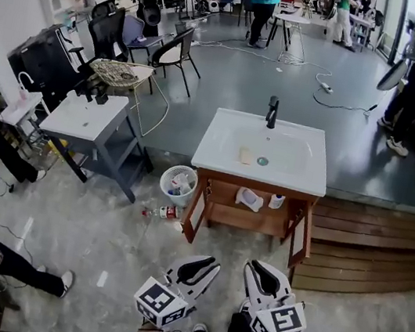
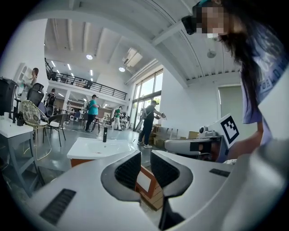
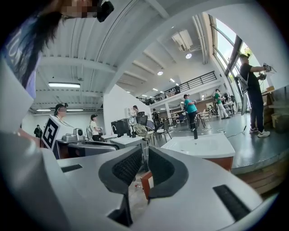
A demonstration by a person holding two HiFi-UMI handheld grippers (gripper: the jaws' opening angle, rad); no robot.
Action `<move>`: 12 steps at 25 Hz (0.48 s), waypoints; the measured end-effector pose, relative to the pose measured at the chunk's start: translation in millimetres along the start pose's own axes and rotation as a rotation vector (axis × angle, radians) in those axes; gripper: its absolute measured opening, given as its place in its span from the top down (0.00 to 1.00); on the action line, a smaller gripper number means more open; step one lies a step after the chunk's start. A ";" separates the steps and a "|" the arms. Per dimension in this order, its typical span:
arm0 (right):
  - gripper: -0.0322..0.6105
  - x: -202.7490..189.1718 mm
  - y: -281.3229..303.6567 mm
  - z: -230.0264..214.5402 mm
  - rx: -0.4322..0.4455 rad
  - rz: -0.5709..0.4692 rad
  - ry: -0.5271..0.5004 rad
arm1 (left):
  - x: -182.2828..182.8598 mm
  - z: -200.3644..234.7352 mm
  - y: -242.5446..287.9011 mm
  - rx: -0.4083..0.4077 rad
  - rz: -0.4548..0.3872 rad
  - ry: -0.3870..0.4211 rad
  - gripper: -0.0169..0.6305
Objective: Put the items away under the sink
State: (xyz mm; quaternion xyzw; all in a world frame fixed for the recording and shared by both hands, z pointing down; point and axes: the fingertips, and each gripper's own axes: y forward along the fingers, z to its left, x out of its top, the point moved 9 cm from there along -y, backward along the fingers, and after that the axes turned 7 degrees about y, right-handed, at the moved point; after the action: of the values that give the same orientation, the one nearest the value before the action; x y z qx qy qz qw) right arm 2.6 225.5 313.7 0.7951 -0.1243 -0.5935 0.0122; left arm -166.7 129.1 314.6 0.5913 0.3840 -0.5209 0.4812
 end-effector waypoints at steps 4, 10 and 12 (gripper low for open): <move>0.86 -6.4 -17.3 25.2 -0.040 -0.012 -0.003 | 1.9 -10.1 -19.2 -0.045 -0.015 0.015 0.87; 0.86 -20.0 -37.8 57.4 -0.075 -0.032 -0.006 | 0.1 -26.4 -43.8 -0.100 -0.036 0.040 0.87; 0.86 -23.3 -43.6 67.2 -0.085 -0.032 -0.015 | -1.4 -32.3 -51.9 -0.115 -0.038 0.044 0.87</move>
State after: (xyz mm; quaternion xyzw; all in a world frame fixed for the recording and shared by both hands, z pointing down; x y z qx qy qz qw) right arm -59.3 281.3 308.5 0.7913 -0.0862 -0.6043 0.0354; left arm -208.5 173.0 307.1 0.5665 0.4352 -0.4938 0.4959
